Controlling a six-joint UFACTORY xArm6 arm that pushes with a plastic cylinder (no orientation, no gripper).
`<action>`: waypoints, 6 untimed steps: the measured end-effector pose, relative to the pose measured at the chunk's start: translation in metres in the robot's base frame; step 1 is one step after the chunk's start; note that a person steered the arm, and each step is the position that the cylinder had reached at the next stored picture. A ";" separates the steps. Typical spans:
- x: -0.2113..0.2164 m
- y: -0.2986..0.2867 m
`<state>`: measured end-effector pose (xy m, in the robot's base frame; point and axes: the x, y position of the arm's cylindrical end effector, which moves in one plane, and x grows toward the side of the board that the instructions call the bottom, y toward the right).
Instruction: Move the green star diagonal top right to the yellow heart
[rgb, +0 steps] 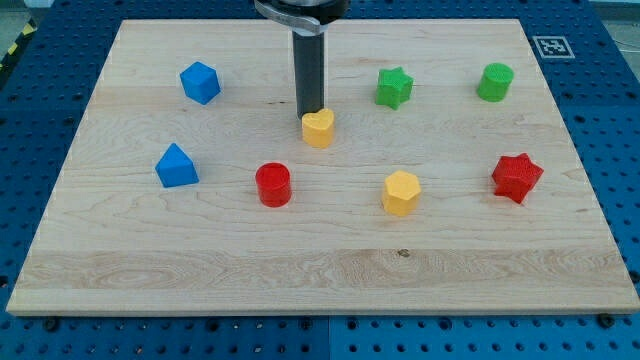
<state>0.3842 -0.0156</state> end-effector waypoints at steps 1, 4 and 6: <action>-0.012 0.033; -0.031 0.162; -0.055 0.087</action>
